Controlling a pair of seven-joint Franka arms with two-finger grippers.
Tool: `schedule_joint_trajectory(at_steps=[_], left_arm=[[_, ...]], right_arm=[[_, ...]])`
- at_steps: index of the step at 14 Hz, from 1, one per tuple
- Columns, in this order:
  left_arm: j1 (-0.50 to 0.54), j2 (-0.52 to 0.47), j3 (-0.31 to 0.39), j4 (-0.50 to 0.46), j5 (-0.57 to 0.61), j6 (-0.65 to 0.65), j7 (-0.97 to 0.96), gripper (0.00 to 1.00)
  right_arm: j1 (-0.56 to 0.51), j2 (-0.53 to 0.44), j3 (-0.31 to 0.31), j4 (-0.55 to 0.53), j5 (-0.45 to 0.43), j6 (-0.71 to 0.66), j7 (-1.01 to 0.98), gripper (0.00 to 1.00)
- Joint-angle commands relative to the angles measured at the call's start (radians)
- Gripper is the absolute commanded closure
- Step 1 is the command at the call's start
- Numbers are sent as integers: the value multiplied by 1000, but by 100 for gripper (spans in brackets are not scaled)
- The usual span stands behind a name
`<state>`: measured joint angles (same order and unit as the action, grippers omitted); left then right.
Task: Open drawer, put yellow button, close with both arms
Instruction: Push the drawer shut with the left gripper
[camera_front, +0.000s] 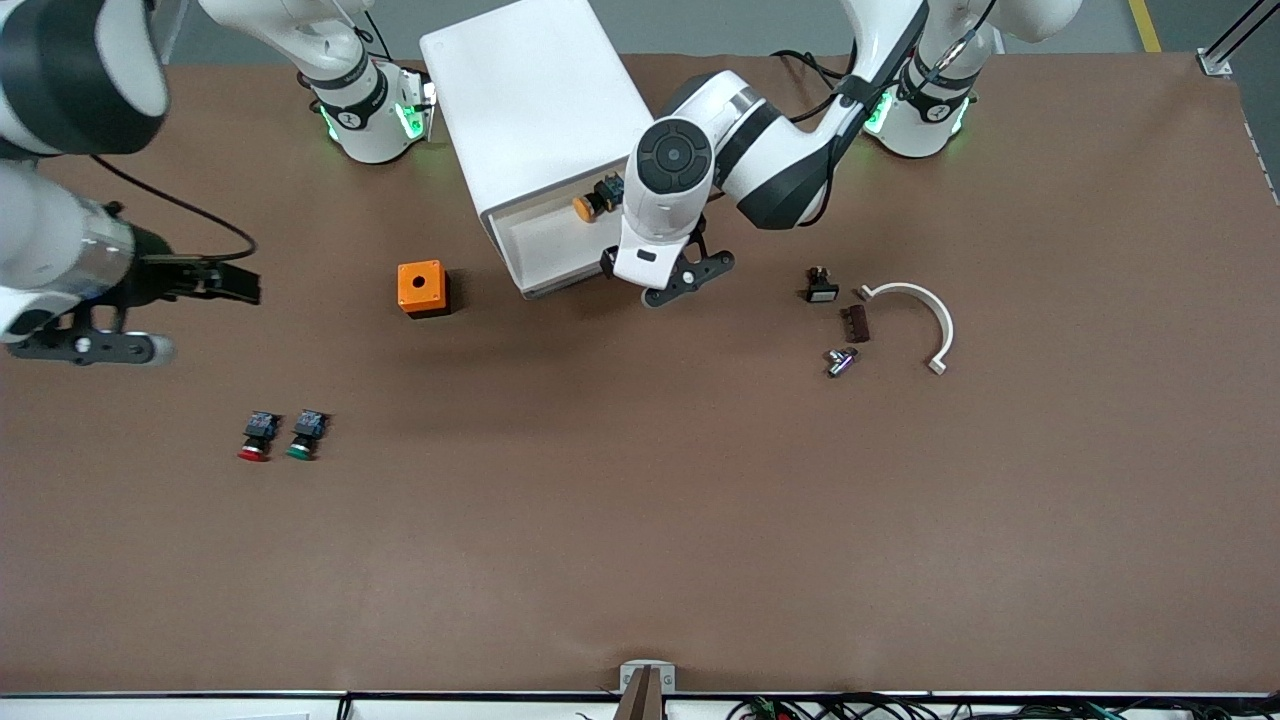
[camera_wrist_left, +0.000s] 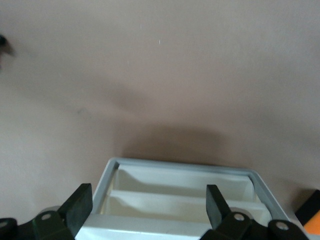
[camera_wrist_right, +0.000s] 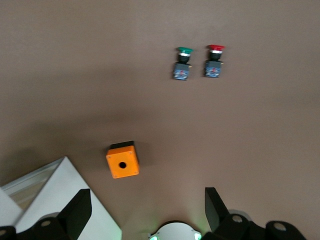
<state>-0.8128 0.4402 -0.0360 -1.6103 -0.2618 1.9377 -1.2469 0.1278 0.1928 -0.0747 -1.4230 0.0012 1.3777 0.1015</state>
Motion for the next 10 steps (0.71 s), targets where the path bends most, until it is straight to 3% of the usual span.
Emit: schedule_joint_trajectory(at_steps=[1,10], left_arm=[[-3,3,-11,-8,-65,14,-40,0],[-22,32,-39,10,-253,14,-45,0]], right_arm=[[-52,-10,24,6,-26,-23,-26,0],[-122,-7,27,10,-53,-85,-66,0]])
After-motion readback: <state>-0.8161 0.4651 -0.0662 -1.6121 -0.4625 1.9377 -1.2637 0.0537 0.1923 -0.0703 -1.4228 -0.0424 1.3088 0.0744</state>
